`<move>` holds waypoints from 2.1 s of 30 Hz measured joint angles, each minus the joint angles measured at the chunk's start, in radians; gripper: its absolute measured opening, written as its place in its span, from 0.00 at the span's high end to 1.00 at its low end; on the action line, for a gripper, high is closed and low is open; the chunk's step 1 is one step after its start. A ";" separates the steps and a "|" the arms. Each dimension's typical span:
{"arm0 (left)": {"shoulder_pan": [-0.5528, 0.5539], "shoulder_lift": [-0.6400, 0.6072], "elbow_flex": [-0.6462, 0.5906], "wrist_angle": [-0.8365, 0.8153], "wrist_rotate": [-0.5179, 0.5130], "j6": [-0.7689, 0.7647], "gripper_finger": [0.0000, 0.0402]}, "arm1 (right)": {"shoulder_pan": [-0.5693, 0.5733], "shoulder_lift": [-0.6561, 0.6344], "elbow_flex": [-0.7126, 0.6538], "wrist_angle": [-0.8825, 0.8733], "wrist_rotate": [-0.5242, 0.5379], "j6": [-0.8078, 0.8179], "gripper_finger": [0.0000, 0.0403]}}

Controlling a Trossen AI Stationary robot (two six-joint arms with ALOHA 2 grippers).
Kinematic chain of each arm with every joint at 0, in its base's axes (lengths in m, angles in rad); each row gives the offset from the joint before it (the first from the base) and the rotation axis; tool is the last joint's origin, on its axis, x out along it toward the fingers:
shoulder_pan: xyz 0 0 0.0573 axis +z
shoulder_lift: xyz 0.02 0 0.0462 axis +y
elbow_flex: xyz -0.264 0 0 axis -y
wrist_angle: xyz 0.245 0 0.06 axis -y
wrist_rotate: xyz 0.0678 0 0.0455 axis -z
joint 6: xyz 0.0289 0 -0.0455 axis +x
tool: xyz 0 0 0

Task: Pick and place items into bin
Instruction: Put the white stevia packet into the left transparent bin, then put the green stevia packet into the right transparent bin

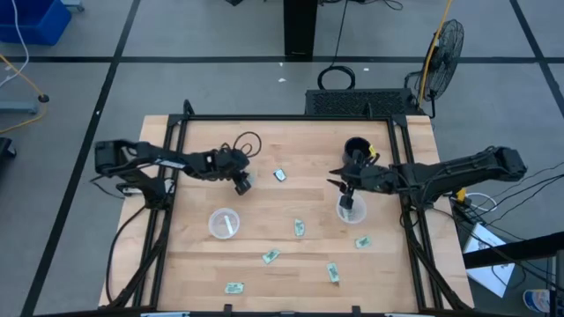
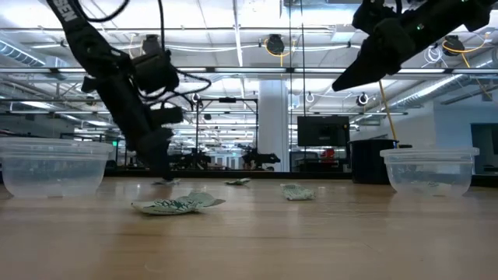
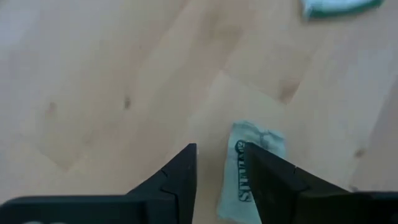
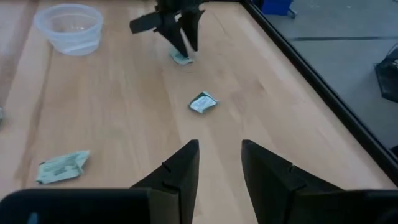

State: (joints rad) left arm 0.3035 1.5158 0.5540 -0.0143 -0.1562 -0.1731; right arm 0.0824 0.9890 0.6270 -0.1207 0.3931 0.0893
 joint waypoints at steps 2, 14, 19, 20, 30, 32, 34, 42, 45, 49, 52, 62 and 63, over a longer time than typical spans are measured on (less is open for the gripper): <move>0.000 0.028 0.004 0.017 -0.001 -0.016 0.68 | -0.007 0.000 0.000 0.000 0.000 0.001 0.71; 0.007 0.053 0.004 0.026 -0.034 -0.034 0.97 | -0.012 0.000 -0.001 0.003 0.000 0.000 0.71; 0.008 0.020 0.000 0.013 -0.033 -0.036 0.99 | -0.012 0.000 -0.001 0.004 -0.001 0.000 0.71; 0.008 0.003 0.000 -0.003 -0.031 -0.037 0.99 | -0.012 0.000 -0.001 0.004 -0.001 0.000 0.71; -0.131 -0.353 0.103 -0.339 0.102 -0.021 0.99 | -0.012 0.000 -0.001 0.007 -0.001 -0.001 0.71; -0.213 -0.404 0.105 -0.410 0.146 0.005 1.00 | -0.012 0.000 -0.001 0.006 -0.002 -0.007 0.71; -0.312 -0.427 0.095 -0.448 0.158 -0.015 1.00 | -0.012 0.000 -0.001 0.006 -0.001 -0.017 0.71; -0.637 -0.367 0.087 -0.465 0.050 -0.353 1.00 | -0.012 0.000 -0.001 0.005 -0.002 -0.023 0.71; -0.689 -0.296 0.087 -0.499 0.021 -0.497 1.00 | -0.012 0.000 -0.001 0.006 -0.002 -0.023 0.71; -0.703 -0.214 0.087 -0.549 0.009 -0.615 0.99 | -0.012 0.000 -0.001 0.015 -0.002 -0.023 0.71; -0.698 -0.181 0.087 -0.553 0.016 -0.658 0.97 | -0.012 0.000 -0.001 0.039 -0.002 -0.023 0.71; -0.682 -0.176 0.091 -0.553 0.029 -0.701 0.81 | -0.030 0.005 -0.001 0.099 -0.005 0.025 0.70; -0.682 -0.176 0.098 -0.553 0.038 -0.699 0.79 | -0.036 0.011 -0.001 0.105 -0.005 0.024 0.69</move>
State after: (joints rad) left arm -0.3790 1.3396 0.6521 -0.5671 -0.1185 -0.8725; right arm 0.0467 1.0001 0.6262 -0.0158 0.3878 0.1131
